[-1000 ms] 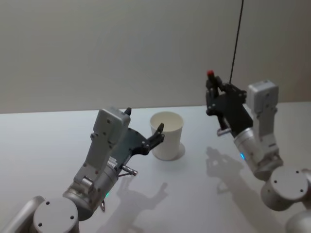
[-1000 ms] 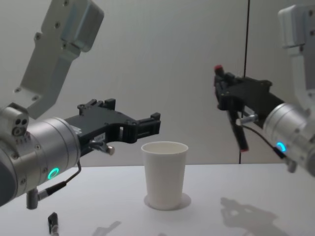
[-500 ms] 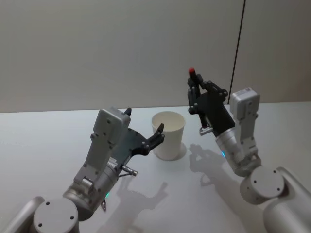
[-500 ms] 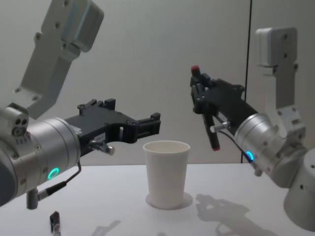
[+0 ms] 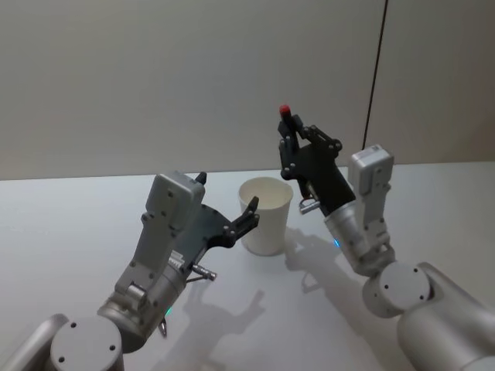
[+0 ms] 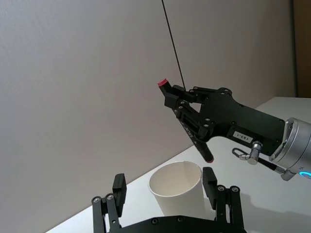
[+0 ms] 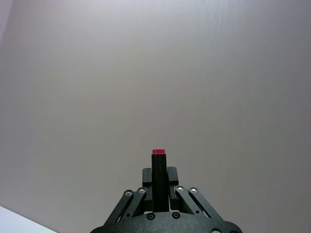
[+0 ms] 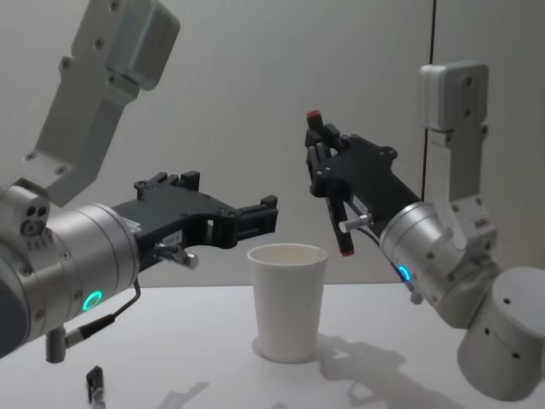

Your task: Place the pen into the pen holder.

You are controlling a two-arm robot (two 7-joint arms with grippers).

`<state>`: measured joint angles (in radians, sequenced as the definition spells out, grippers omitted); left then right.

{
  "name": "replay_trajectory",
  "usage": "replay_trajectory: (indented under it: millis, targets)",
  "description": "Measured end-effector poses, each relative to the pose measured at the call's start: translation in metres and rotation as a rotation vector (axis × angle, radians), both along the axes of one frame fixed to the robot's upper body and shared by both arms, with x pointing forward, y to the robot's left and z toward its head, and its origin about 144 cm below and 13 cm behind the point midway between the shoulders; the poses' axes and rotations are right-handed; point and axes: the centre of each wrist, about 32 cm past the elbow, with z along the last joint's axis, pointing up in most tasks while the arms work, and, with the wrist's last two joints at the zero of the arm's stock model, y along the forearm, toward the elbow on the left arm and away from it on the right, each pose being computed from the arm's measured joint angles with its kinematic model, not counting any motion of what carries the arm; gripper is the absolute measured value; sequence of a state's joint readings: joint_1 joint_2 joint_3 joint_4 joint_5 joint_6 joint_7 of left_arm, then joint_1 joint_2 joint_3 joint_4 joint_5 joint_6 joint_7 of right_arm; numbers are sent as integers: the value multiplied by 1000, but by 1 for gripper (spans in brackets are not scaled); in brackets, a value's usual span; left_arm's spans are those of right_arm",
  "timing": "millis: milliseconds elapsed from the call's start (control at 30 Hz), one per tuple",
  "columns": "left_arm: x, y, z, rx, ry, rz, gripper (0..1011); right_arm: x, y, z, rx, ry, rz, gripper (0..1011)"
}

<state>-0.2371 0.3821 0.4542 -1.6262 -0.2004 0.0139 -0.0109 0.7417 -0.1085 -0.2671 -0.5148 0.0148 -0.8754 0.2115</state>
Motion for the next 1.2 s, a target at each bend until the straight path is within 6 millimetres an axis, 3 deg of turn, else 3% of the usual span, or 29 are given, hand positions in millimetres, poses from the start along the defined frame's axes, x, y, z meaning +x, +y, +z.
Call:
replay_trajectory:
  millis: [1200]
  targets:
    - [0, 0, 0, 0, 0, 0, 1000, 14, 18, 1, 45, -27, 74, 166]
